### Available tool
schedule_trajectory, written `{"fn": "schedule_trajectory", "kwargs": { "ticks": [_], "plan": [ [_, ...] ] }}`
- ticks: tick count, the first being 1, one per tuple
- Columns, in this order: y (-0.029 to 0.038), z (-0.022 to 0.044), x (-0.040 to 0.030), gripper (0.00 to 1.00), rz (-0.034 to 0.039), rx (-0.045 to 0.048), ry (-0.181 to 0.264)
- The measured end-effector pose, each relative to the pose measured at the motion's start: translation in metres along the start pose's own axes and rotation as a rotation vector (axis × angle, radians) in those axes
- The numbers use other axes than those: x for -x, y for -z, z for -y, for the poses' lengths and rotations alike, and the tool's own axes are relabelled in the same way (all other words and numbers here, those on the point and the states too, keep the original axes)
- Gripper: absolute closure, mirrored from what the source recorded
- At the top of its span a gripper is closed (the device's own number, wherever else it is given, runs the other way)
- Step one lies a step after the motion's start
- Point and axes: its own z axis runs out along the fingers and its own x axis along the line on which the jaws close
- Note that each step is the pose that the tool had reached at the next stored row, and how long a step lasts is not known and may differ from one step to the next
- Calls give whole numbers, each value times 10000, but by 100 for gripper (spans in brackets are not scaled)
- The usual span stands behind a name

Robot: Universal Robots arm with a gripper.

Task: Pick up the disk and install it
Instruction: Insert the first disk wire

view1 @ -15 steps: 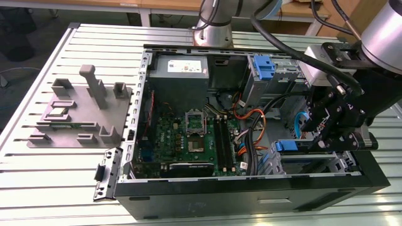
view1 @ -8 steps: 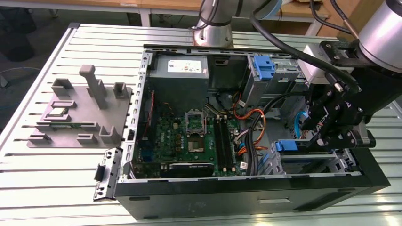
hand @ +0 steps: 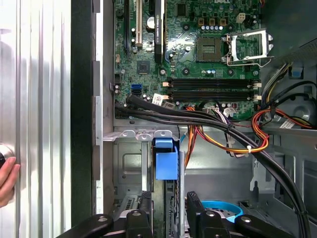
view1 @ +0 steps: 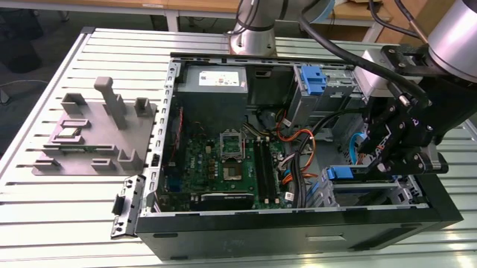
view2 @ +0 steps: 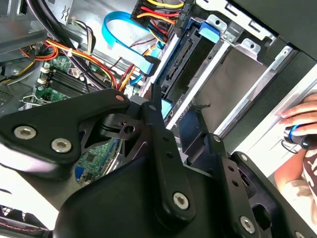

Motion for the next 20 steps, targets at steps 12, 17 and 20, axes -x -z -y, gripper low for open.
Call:
{"fn": "schedule_trajectory", "kwargs": {
  "ticks": [12, 17, 20],
  "plan": [
    [5, -1, 33, 58, 62, 0, 0],
    [7, -1, 37, 58, 79, 1, 0],
    [33, -1, 47, 58, 78, 1, 0]
  ]
}}
